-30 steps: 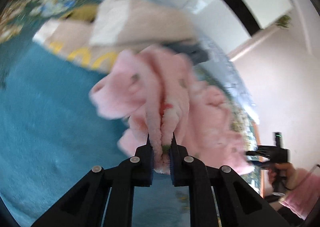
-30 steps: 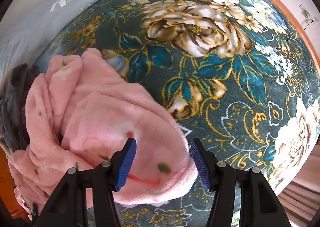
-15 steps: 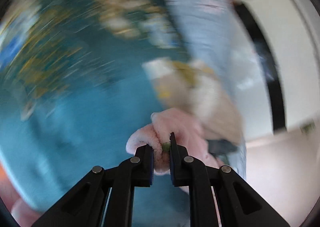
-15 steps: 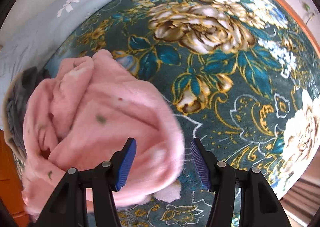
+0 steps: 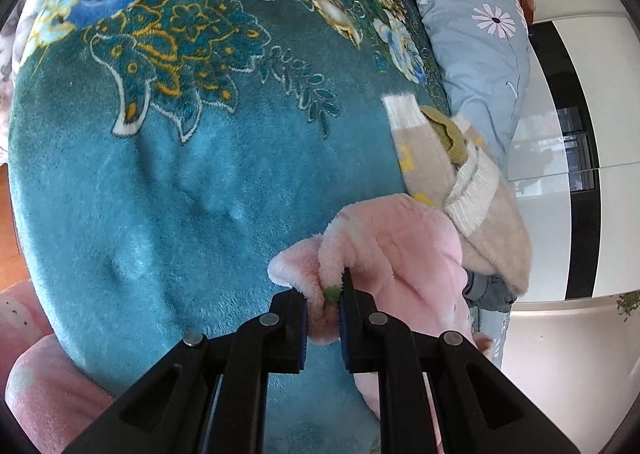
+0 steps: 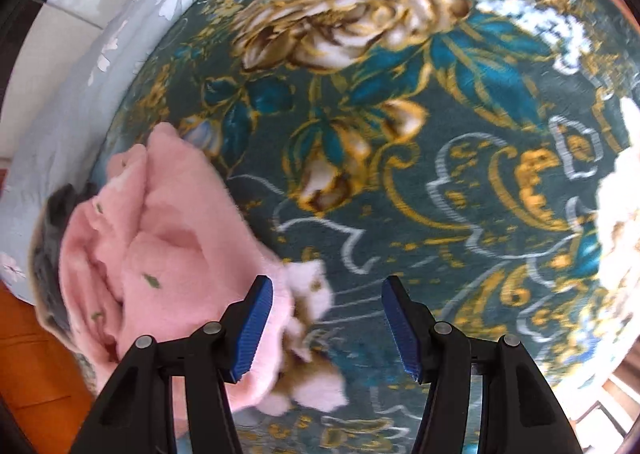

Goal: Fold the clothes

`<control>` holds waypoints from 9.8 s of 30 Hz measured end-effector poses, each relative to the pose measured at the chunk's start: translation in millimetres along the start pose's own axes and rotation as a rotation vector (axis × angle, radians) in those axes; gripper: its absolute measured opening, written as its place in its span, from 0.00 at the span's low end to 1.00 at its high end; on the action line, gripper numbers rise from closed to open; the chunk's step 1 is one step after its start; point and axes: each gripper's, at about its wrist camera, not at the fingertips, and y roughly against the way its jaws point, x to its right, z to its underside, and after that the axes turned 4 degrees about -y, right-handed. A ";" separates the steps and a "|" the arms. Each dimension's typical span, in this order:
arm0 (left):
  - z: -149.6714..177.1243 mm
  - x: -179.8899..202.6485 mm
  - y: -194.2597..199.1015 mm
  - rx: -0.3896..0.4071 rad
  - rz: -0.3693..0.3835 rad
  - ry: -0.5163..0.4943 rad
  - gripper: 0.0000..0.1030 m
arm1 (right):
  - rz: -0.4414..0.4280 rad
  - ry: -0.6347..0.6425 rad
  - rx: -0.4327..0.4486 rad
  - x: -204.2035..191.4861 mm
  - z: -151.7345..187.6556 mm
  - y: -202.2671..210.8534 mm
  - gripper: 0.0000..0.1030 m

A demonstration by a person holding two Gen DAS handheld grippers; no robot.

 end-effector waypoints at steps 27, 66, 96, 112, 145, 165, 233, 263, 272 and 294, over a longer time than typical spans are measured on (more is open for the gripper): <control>11.7 -0.1 16.1 -0.011 0.015 -0.004 0.13 | 0.052 0.087 -0.094 -90.0 -32.4 -47.7 0.07; -17.9 -8.7 21.4 0.001 -0.101 0.006 0.13 | 0.260 0.215 0.158 -136.9 -88.5 -5.4 0.07; 0.8 -14.7 9.4 0.008 -0.153 0.061 0.15 | 0.083 0.267 0.292 -63.1 -107.4 78.0 0.53; 7.6 -24.4 12.2 0.005 -0.139 0.117 0.17 | -0.107 -0.440 0.060 117.4 -76.4 -5.6 0.51; -10.2 -4.7 29.4 0.006 -0.305 -0.065 0.18 | 0.440 -0.201 0.321 156.6 -129.3 89.5 0.09; 4.6 56.6 47.6 0.059 -0.252 -0.177 0.36 | -0.034 0.349 0.043 -211.4 -103.5 -73.1 0.56; 11.8 1.7 36.3 0.013 -0.315 -0.089 0.46 | -0.167 1.495 -0.308 -438.3 276.7 -142.4 0.53; 9.4 4.2 -6.9 -0.050 -0.117 -0.138 0.46 | -0.355 1.413 -0.277 -412.5 301.4 -77.6 0.04; 11.5 -10.5 -3.3 -0.049 -0.077 -0.058 0.46 | -0.199 1.626 -0.513 -310.7 371.9 -110.5 0.08; 14.3 -15.4 -10.9 -0.081 -0.101 -0.065 0.46 | -0.097 1.316 -0.536 -414.0 291.0 -182.3 0.51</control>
